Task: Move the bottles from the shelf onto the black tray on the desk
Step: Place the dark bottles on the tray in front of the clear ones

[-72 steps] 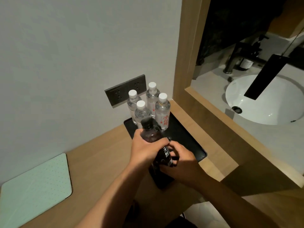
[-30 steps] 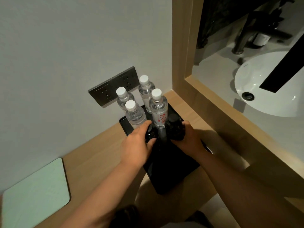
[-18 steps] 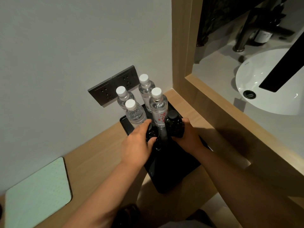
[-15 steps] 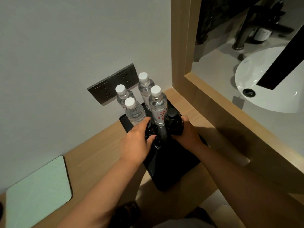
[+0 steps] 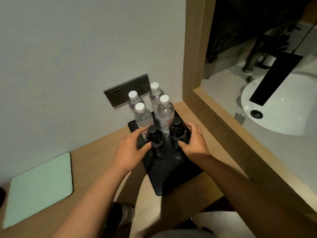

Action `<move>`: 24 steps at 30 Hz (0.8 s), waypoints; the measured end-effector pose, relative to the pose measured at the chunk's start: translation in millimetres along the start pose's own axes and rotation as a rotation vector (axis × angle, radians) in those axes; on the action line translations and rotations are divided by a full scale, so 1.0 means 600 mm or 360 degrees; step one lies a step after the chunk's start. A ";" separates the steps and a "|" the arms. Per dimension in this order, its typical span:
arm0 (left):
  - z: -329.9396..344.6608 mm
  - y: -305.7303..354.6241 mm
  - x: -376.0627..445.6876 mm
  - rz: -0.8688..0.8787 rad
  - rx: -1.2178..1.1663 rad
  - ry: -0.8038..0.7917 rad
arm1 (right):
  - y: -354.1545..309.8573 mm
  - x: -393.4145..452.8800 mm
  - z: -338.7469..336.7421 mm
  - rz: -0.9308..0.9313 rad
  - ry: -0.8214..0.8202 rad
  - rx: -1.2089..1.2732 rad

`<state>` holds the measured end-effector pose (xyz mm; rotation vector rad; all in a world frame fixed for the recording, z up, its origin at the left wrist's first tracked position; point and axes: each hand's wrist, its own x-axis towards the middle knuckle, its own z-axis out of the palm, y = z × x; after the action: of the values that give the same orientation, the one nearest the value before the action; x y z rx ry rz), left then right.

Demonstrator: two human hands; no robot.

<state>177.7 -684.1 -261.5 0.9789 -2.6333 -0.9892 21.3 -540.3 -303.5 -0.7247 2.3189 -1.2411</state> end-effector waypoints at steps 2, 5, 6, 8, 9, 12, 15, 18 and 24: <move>-0.006 -0.009 -0.025 -0.0119 -0.0163 0.0045 | -0.013 -0.010 -0.014 -0.0055 0.0047 -0.0032; -0.018 -0.027 -0.074 -0.0224 -0.0336 0.0072 | -0.038 -0.024 -0.024 -0.0191 0.0158 -0.0054; -0.024 -0.035 -0.093 -0.0240 -0.0345 0.0076 | -0.048 -0.031 -0.024 -0.0238 0.0185 -0.0068; -0.036 -0.056 -0.128 -0.0287 -0.0335 0.0096 | -0.068 -0.051 -0.018 -0.0341 0.0215 -0.0092; -0.043 -0.068 -0.145 -0.0313 -0.0323 0.0108 | -0.078 -0.063 -0.013 -0.0398 0.0212 -0.0096; -0.064 -0.099 -0.190 -0.0345 -0.0250 0.0134 | -0.105 -0.105 0.015 -0.0519 0.0097 -0.0105; -0.084 -0.123 -0.233 -0.0329 -0.0228 0.0151 | -0.120 -0.151 0.059 -0.0534 -0.0102 -0.0093; -0.098 -0.153 -0.271 -0.0357 -0.0305 0.0141 | -0.126 -0.194 0.107 -0.0447 -0.0205 -0.0052; -0.113 -0.222 -0.353 -0.0367 -0.0342 -0.0054 | -0.138 -0.285 0.180 -0.0266 -0.0230 0.0015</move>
<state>435.4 -661.8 -278.6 1.2405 -2.4131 -1.3172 237.7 -542.3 -270.4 -0.9881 2.1704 -1.2250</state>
